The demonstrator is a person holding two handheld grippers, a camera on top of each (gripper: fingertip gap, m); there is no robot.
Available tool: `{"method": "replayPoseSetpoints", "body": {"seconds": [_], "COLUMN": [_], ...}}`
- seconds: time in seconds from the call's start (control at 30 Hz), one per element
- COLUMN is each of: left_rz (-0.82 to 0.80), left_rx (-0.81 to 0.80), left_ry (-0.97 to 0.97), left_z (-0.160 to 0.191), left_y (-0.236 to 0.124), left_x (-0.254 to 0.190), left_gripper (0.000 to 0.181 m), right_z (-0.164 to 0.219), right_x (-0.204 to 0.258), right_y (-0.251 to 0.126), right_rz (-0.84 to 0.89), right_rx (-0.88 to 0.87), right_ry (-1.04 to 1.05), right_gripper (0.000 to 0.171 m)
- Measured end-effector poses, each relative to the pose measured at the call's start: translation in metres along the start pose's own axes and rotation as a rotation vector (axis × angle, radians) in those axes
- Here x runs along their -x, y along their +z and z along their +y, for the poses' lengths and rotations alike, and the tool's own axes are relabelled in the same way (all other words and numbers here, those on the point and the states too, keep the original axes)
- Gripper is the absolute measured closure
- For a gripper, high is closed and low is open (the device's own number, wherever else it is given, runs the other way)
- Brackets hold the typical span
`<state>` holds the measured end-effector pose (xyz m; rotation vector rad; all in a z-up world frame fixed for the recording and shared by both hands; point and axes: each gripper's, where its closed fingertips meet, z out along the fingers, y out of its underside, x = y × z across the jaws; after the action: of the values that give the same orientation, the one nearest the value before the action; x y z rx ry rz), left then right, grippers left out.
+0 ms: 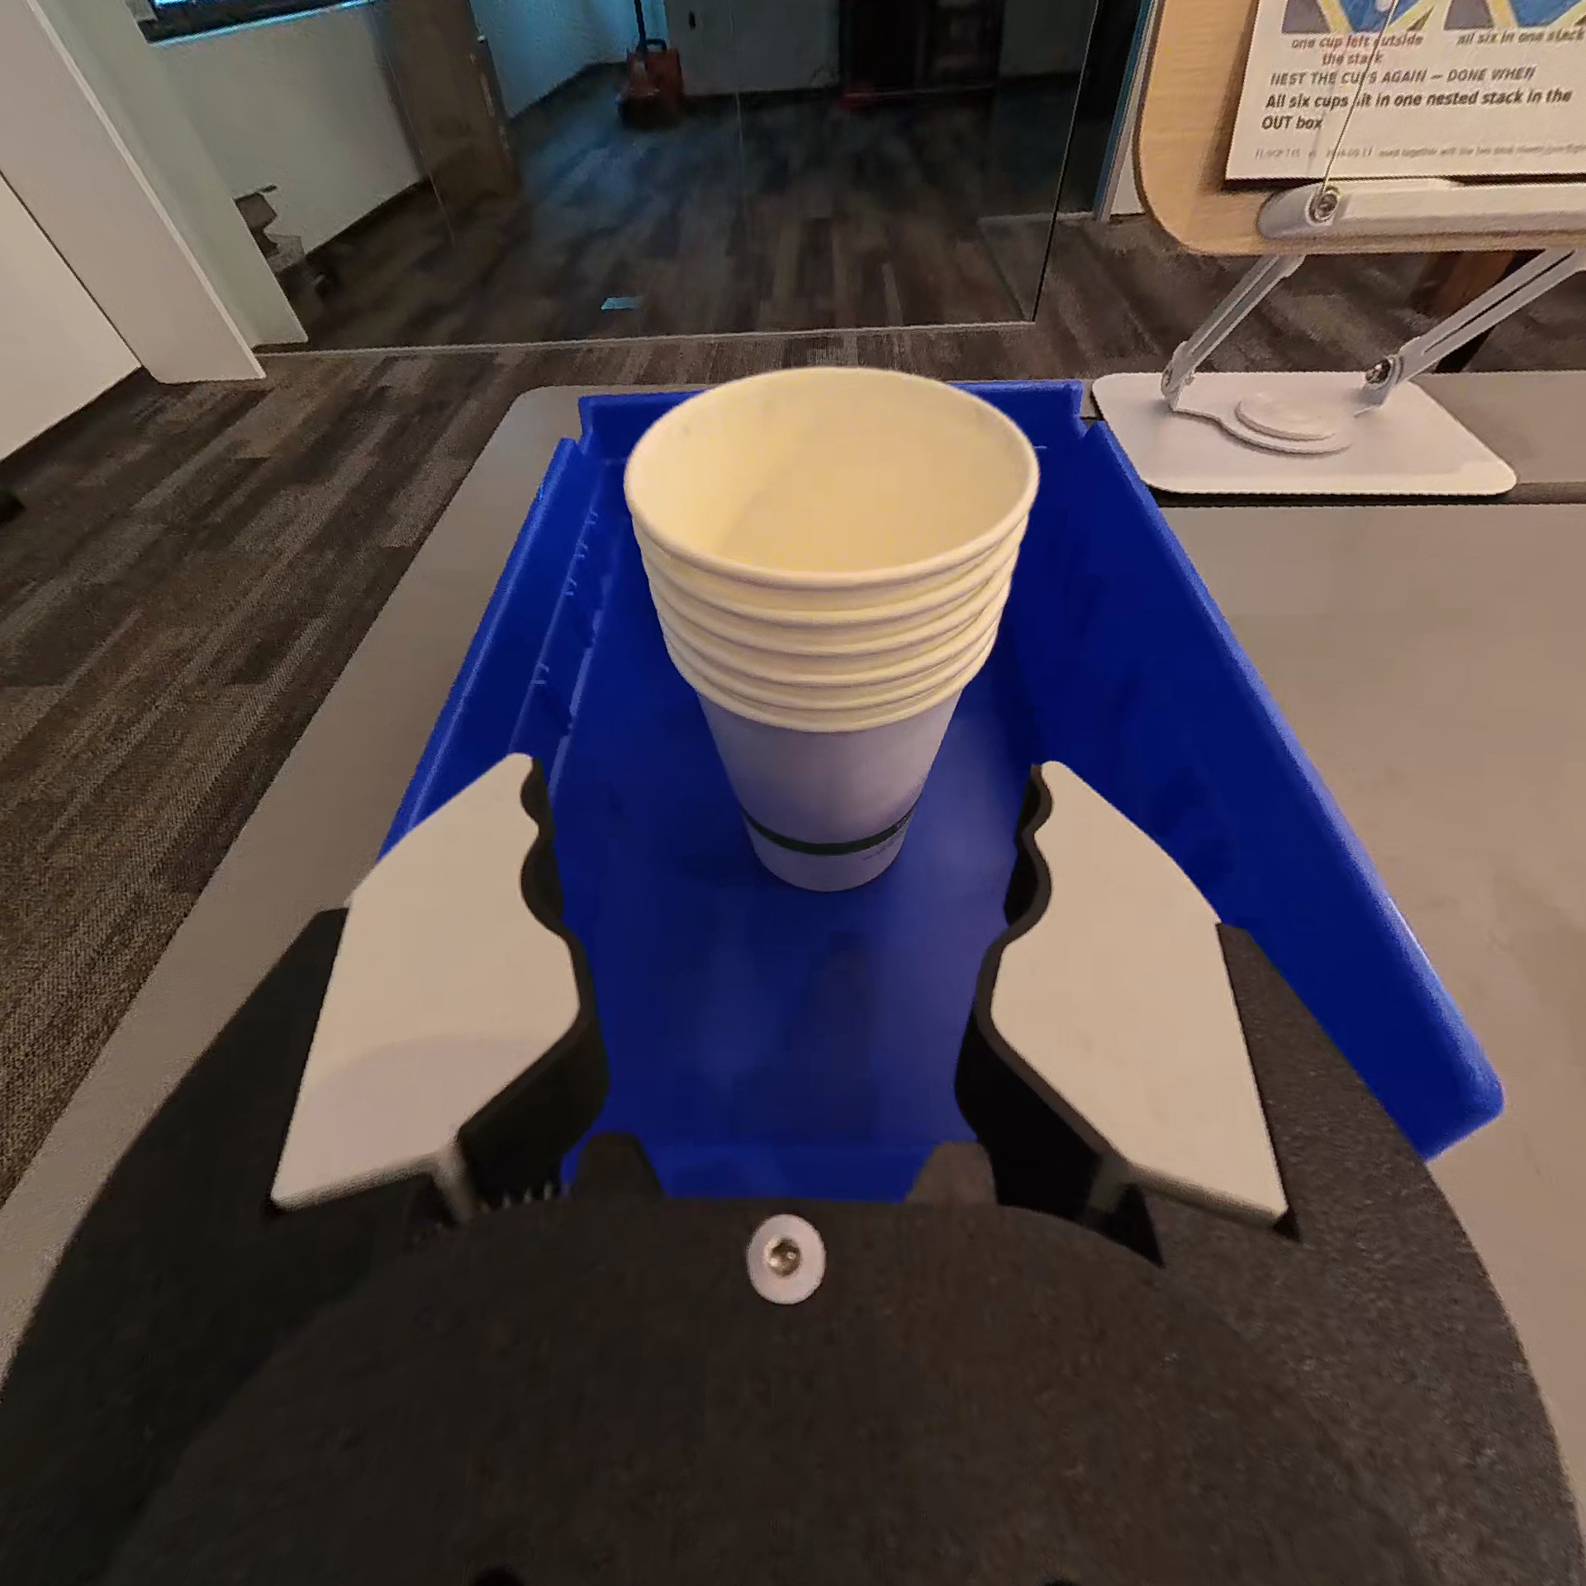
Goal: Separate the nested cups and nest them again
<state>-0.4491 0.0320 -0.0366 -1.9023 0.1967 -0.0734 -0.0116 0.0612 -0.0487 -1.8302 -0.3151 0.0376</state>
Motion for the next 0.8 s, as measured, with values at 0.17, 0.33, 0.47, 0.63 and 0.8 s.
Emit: {"method": "replayPoseSetpoints", "body": {"seconds": [0.17, 0.33, 0.47, 0.63, 0.8], "left_rz": [-0.004, -0.024, -0.030, -0.041, -0.052], "left_rx": [0.026, 0.054, 0.074, 0.076, 0.103], "left_ry": [-0.025, -0.052, -0.053, -0.073, -0.073], "left_z": [0.008, 0.016, 0.020, 0.021, 0.027], "left_y": [0.004, 0.005, 0.008, 0.012, 0.018], "left_x": [0.003, 0.009, 0.010, 0.011, 0.012], "left_gripper": [0.078, 0.078, 0.077, 0.076, 0.075], "right_z": [0.003, 0.004, 0.006, 0.007, 0.008], "right_x": [-0.001, -0.001, -0.002, -0.003, -0.002], "right_y": [0.001, 0.001, 0.002, 0.002, 0.002], "right_rz": [-0.003, -0.004, -0.008, -0.011, -0.015], "right_rx": [0.013, 0.016, 0.021, 0.024, 0.033], "right_ry": [0.004, 0.003, 0.008, 0.015, 0.011], "right_gripper": [0.072, 0.072, 0.071, 0.072, 0.072]}}
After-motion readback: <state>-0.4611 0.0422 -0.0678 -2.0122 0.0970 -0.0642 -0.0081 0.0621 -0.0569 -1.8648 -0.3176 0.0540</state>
